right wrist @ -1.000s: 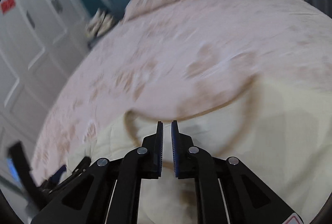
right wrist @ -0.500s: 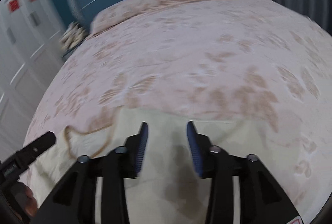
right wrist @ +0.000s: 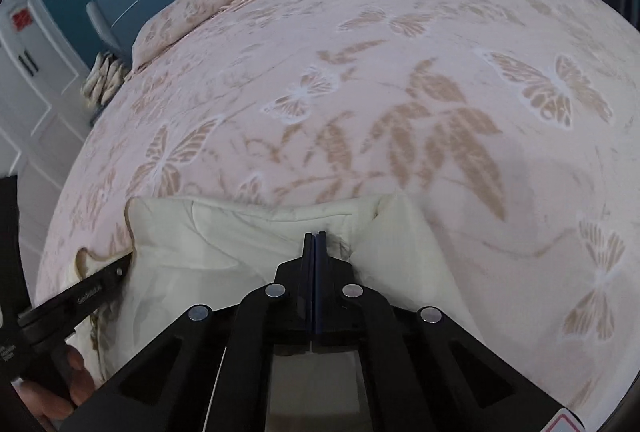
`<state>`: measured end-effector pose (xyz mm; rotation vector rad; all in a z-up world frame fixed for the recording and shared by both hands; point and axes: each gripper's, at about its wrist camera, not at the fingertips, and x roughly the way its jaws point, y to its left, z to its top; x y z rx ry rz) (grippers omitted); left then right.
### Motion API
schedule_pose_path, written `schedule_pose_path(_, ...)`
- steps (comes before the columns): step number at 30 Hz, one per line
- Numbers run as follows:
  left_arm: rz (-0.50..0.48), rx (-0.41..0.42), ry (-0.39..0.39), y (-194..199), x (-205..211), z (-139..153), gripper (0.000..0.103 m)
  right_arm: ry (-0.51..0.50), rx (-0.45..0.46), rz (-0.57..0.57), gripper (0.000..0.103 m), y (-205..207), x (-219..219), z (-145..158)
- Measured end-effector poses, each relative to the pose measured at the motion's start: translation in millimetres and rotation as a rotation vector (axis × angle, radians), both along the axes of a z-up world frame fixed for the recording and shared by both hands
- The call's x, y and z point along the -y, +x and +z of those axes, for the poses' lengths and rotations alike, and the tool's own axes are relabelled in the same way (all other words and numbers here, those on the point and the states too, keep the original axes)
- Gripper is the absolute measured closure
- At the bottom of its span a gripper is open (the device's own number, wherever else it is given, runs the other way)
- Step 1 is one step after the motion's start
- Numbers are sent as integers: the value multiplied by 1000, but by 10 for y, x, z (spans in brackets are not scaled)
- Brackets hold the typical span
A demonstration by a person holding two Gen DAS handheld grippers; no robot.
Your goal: Fold large clothes
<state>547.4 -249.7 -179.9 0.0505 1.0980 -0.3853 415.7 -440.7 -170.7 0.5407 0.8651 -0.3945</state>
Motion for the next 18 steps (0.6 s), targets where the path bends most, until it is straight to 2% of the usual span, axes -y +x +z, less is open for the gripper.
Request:
schedule_pose_path(2, 40, 8, -61, -12, -201, 155, 103, -96, -24, -14, 102, 0, -107, 159)
schedule_pose_path(3, 49, 35, -83, -27, -311, 245, 98, -140, -4, -12, 98, -21, -182, 286)
schedule_pose_path(5, 56, 113, -85, -76, -575, 475, 80, -197, 64, 57, 94, -45, -404, 590)
schedule_pose_path(6, 52, 159, -64, -93, -714, 571, 60, -202, 75, 98, 93, -13, -501, 670)
schedule_pose_path(7, 52, 188, -30, -87, -827, 614, 51, -192, 78, 169, 93, 75, -660, 751)
schedule_pose_path(9, 44, 195, 50, -30, -941, 564, 51, -127, 67, 292, 93, 280, -932, 761)
schedule_pose_path(11, 29, 151, 108, 48, -1003, 380, 51, -17, 25, 395, 93, 553, -1211, 584)
schedule_pose_path(13, 25, 133, 139, 67, -1033, 243, 52, -40, -20, 433, 93, 739, -1438, 389)
schedule_pose_path(15, 25, 133, 132, 64, -1066, 101, 52, -40, -55, 487, 93, 875, -1587, 162)
schedule_pose_path(18, 17, 192, 154, -22, -1045, -10, 50, -95, -71, 518, 96, 902, -1672, -37)
